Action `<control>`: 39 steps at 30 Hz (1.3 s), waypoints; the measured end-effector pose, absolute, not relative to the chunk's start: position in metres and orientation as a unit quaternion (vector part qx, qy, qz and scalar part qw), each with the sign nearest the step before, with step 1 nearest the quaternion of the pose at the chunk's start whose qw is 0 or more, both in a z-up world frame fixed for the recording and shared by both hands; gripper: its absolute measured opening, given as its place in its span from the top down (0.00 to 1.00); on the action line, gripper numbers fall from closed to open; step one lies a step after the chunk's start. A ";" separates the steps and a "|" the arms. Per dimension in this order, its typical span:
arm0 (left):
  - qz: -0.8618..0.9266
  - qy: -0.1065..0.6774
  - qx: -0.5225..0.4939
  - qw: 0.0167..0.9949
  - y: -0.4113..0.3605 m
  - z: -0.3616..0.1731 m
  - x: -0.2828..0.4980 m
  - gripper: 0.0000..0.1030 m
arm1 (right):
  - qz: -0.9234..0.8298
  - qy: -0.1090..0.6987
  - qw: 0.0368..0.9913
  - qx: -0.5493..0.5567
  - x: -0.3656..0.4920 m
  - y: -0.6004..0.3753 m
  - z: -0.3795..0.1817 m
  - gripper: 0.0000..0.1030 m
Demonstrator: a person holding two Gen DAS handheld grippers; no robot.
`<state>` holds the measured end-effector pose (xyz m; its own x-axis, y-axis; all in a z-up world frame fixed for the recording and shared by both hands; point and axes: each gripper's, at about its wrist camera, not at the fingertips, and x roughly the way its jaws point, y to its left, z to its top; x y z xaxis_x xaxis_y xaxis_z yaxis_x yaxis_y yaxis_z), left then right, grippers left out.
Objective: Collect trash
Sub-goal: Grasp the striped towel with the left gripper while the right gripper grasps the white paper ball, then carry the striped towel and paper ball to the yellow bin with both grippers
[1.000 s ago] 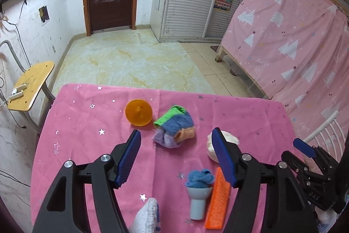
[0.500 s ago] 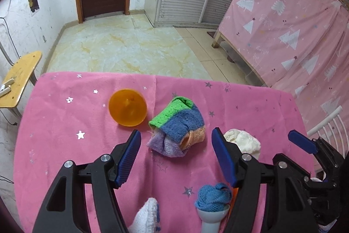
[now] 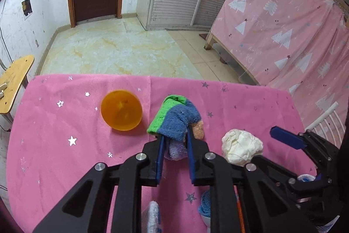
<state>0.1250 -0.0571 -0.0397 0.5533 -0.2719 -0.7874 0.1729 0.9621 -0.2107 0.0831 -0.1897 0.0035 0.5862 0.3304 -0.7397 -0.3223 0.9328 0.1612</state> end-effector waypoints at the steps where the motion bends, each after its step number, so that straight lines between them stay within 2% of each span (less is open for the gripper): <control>1: -0.128 0.451 -0.055 0.882 -0.057 -0.037 0.123 0.90 | 0.186 0.416 0.890 0.004 0.084 -0.188 0.004 0.38; 13: -0.118 0.421 -0.066 0.897 -0.041 -0.010 0.109 0.90 | 0.204 0.434 0.877 0.000 0.095 -0.171 -0.004 0.38; 14: -0.117 0.419 -0.064 0.898 -0.042 -0.008 0.107 0.90 | 0.205 0.434 0.877 -0.002 0.095 -0.170 -0.004 0.40; 15: -0.118 0.417 -0.064 0.899 -0.039 -0.007 0.105 0.90 | 0.211 0.432 0.877 -0.001 0.094 -0.169 -0.004 0.49; 21: -0.114 0.403 -0.050 0.907 -0.048 0.011 0.093 0.90 | 0.207 0.416 0.886 -0.011 0.082 -0.168 0.002 0.50; 30: -0.117 0.373 -0.022 0.920 -0.082 0.049 0.065 0.90 | 0.186 0.364 0.913 0.018 0.048 -0.208 0.035 0.50; 39: -0.149 0.350 0.017 0.925 -0.151 0.075 0.026 0.90 | 0.147 0.330 0.931 0.050 0.008 -0.278 0.053 0.50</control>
<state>0.0264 -0.1511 0.0746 0.7104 -0.2639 -0.6524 0.2872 0.9550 -0.0737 0.0084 -0.2782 0.0526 0.7388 0.3058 -0.6005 -0.2400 0.9521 0.1895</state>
